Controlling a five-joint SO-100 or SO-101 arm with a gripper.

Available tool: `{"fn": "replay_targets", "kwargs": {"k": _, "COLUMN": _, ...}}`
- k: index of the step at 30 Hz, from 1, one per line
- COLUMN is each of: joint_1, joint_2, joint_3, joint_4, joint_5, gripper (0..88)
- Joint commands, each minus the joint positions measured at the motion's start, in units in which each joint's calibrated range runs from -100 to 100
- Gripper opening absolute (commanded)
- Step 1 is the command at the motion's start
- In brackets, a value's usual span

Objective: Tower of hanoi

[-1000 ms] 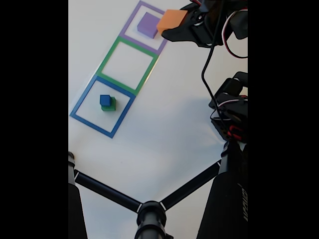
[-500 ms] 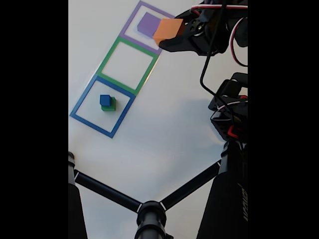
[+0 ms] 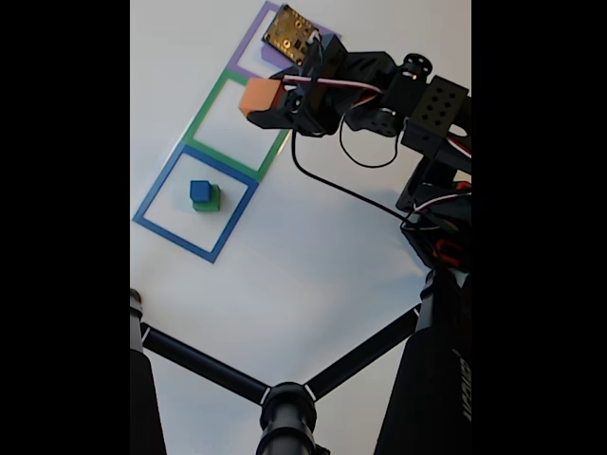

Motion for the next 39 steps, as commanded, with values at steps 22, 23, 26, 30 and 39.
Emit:
{"fn": "replay_targets", "kwargs": {"k": 22, "joint_1": 1.8, "joint_2": 67.9, "joint_3": 8.0, "joint_4": -92.3, "joint_5": 0.5, "gripper": 12.3}}
{"fn": "replay_targets", "kwargs": {"k": 23, "joint_1": 1.8, "joint_2": 69.0, "joint_3": 7.4, "joint_4": -92.7, "joint_5": 0.5, "gripper": 12.3}}
{"fn": "replay_targets", "kwargs": {"k": 26, "joint_1": 1.8, "joint_2": 71.7, "joint_3": 5.8, "joint_4": -93.4, "joint_5": 0.5, "gripper": 12.3}}
{"fn": "replay_targets", "kwargs": {"k": 30, "joint_1": 1.5, "joint_2": 74.3, "joint_3": 3.8, "joint_4": -94.1, "joint_5": 0.5, "gripper": 12.5}}
{"fn": "replay_targets", "kwargs": {"k": 39, "joint_1": 0.9, "joint_2": 77.5, "joint_3": 1.8, "joint_4": -94.5, "joint_5": 0.5, "gripper": 18.1}}
